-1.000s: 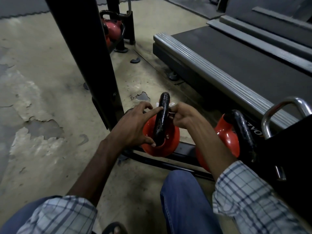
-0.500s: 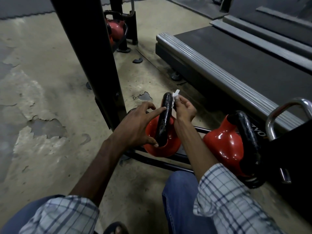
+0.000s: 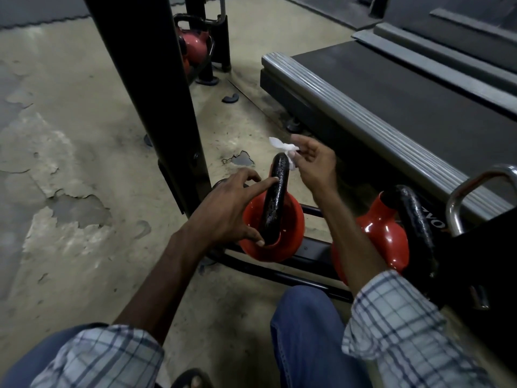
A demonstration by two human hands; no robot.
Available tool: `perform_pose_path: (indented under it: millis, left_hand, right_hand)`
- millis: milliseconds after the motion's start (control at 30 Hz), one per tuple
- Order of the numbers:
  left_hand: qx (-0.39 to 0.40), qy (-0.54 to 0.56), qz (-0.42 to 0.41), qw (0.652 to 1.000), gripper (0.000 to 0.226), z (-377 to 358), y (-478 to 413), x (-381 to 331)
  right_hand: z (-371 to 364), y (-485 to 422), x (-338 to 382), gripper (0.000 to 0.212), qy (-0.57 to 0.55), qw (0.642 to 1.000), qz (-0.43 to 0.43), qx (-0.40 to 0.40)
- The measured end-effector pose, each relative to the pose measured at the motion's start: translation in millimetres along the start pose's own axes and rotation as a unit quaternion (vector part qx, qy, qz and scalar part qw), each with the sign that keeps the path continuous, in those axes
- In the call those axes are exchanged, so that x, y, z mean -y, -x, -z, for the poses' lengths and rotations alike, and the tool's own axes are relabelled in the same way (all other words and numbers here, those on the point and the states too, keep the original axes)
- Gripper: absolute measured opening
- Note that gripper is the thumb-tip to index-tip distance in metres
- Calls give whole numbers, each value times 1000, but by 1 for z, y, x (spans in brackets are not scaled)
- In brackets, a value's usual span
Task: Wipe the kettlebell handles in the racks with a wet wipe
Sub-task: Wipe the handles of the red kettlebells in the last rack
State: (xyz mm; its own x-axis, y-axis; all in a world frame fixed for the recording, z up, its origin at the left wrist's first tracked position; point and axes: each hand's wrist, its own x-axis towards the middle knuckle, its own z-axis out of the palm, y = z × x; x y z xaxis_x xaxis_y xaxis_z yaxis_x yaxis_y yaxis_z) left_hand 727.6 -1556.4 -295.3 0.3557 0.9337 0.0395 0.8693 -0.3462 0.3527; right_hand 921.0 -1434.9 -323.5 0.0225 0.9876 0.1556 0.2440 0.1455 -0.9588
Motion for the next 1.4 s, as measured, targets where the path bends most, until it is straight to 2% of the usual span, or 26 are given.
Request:
perform_pose_path:
  millis: [100, 167, 233, 300, 367, 467, 567, 733, 800, 933, 1033, 1100, 1200, 1333, 1400]
  left_hand:
    - [0, -4, 0, 1000, 124, 0, 0, -1]
    - [2, -6, 4, 1000, 123, 0, 0, -1]
    - [2, -11, 4, 1000, 123, 0, 0, -2]
    - [2, -14, 4, 1000, 123, 0, 0, -2]
    - [1, -12, 7, 1000, 122, 0, 1, -2]
    - [-1, -2, 11, 1000, 122, 1, 3, -3]
    - [-23, -7, 36, 999, 130, 2, 7, -5]
    - [-56, -52, 79, 994, 141, 0, 12, -6]
    - [-56, -56, 87, 993, 143, 0, 11, -5]
    - [-44, -60, 95, 993, 146, -2, 9, -4]
    - [-50, -69, 87, 993, 144, -4, 11, -2]
    - [-56, -56, 72, 994, 139, -4, 12, 0]
    - [-28, -39, 18, 999, 128, -2, 11, 2]
    - [0, -30, -24, 999, 103, -2, 6, 1]
    - [0, -33, -27, 999, 102, -2, 6, 2]
  right_hand:
    - [3, -22, 7, 18, 1, 995, -47, 85]
    - [4, -28, 12, 20, 55, 990, -49, 121]
    - [8, -33, 23, 21, 139, 978, -13, 157]
    - [10, -37, 41, 18, 248, 938, 38, 239]
    - [2, -45, 59, 17, 333, 892, 48, 301]
    - [-17, -56, 68, 25, 425, 852, 24, 306]
    - [-34, -55, 71, 33, 486, 831, 18, 271]
    - [-37, -27, 76, 17, 520, 784, 70, 332]
    - [-32, -21, 75, 13, 520, 791, 97, 308]
    - [-26, -27, 74, 12, 480, 853, 83, 185]
    - [-26, 10, 71, 9, 482, 840, 110, 223]
    - [-20, 51, 67, 6, 471, 838, 153, 228]
    - [-6, 98, 52, 10, 390, 880, 234, 136]
    - [-8, 140, 23, 10, 311, 906, 277, 81]
    - [-7, 157, 9, 9, 285, 912, 289, 56]
